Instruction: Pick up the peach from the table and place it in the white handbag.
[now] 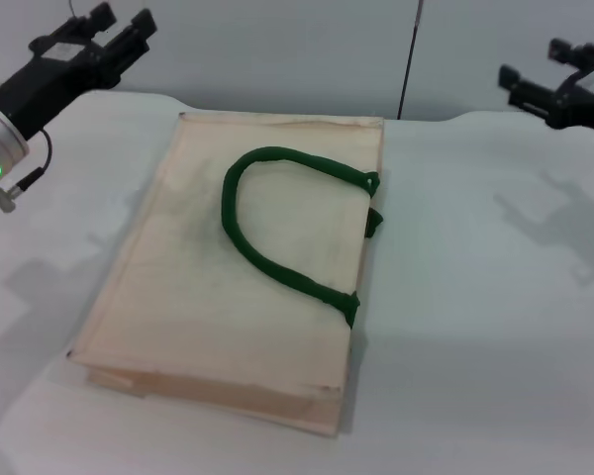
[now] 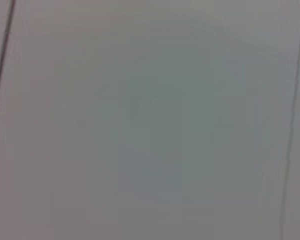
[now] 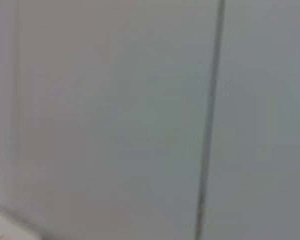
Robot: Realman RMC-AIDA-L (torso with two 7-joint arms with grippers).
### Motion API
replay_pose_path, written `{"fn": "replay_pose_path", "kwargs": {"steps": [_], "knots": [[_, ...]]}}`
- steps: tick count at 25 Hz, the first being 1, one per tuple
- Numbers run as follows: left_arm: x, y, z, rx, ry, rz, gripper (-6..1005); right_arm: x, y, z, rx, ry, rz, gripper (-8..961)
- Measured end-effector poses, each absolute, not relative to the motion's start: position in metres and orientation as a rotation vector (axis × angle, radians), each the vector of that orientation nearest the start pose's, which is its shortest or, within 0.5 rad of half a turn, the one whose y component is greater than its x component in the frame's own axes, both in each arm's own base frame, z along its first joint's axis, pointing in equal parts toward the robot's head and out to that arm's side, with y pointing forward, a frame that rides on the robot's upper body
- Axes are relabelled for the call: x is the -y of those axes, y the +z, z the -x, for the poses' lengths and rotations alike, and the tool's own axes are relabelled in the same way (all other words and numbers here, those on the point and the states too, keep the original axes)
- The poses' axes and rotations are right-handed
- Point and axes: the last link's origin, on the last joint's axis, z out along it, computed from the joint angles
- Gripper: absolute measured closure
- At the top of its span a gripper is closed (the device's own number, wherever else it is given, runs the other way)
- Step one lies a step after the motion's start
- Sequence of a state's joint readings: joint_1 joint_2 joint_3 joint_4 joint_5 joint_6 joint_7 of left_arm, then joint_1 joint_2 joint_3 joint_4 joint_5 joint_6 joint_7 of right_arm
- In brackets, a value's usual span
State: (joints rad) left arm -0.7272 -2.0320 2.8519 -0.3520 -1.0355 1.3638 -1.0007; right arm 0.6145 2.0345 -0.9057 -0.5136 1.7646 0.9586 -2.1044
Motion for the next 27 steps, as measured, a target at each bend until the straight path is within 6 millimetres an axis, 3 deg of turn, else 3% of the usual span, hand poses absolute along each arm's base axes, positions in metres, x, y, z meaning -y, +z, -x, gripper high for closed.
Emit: {"fn": "replay_pose_path", "kwargs": {"steps": [5,16,27], "knots": [[-0.394,0.05,0.291,0.506,-0.935,1.814,349,-0.412,0.016,-0.271,-0.389,0.709,1.993,144],[-0.383,0.028,0.292,0.33,-0.799,1.683,349,-0.39,0.031,-0.303,-0.483,0.808,1.597,143],[-0.38,0.027,0.295,0.329,-0.783,1.669,349,-0.387,0.032,-0.308,-0.51,0.808,1.561,148]]}}
